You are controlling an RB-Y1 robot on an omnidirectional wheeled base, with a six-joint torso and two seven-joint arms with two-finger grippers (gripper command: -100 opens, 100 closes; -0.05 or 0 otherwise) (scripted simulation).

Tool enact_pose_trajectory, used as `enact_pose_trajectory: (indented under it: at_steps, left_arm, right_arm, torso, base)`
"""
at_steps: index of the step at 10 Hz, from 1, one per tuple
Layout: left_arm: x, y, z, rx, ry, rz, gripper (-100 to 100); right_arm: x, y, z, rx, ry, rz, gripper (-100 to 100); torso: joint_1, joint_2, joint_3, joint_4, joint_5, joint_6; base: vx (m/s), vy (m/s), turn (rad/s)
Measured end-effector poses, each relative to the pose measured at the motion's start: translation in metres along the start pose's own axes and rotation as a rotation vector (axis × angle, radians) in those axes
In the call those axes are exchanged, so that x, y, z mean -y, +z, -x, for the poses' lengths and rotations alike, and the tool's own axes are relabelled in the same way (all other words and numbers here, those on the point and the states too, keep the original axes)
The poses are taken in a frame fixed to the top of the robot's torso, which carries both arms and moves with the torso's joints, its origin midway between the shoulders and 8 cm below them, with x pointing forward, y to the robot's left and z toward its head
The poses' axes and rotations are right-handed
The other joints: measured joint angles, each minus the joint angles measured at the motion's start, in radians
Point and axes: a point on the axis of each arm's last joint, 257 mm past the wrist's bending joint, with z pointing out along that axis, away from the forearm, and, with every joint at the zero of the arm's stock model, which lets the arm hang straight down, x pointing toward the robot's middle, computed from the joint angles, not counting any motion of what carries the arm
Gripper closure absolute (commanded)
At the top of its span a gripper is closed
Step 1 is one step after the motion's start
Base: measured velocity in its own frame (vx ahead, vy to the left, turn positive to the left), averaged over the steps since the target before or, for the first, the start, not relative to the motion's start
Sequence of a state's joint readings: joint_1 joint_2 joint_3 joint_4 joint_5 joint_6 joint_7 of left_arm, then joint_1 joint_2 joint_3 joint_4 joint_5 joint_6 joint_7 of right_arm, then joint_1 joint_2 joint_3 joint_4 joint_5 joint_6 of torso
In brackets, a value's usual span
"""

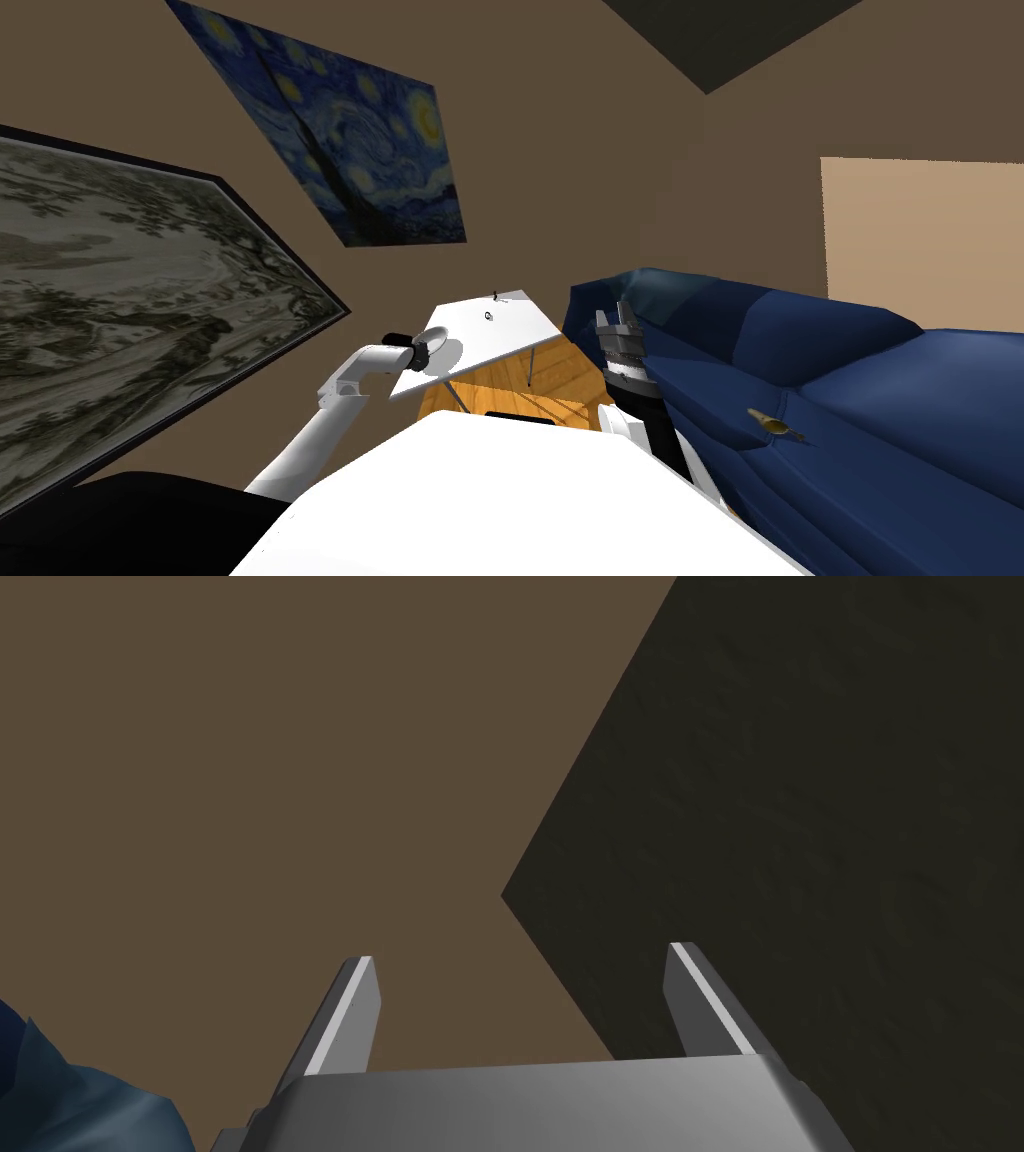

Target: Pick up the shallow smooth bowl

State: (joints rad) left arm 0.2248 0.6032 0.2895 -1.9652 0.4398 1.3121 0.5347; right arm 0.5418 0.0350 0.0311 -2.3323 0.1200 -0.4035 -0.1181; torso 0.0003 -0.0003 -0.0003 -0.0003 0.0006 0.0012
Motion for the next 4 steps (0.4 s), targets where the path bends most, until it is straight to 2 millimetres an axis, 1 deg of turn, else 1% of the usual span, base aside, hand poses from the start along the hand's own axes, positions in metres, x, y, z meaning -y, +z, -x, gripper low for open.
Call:
enact_pose_trajectory:
  at_steps: [3, 4]
  left_arm:
    - [0.003, -0.015, -0.004, -0.006, 0.008, 0.002, 100]
    - [0.002, -0.015, -0.004, -0.005, 0.008, 0.004, 0]
  right_arm:
    - [0.0, 0.0, 0.0, 0.0, 0.0, 0.0, 0]
    - [0.0, 0.0, 0.0, 0.0, 0.0, 0.0, 0]
  torso:
    - [-0.002, 0.002, 0.002, 0.001, -0.001, -0.001]
    - [-0.002, 0.002, 0.002, 0.001, -0.001, -0.001]
  base:
    - [-0.014, -0.003, 0.01]
    - [0.0, 0.0, 0.0]
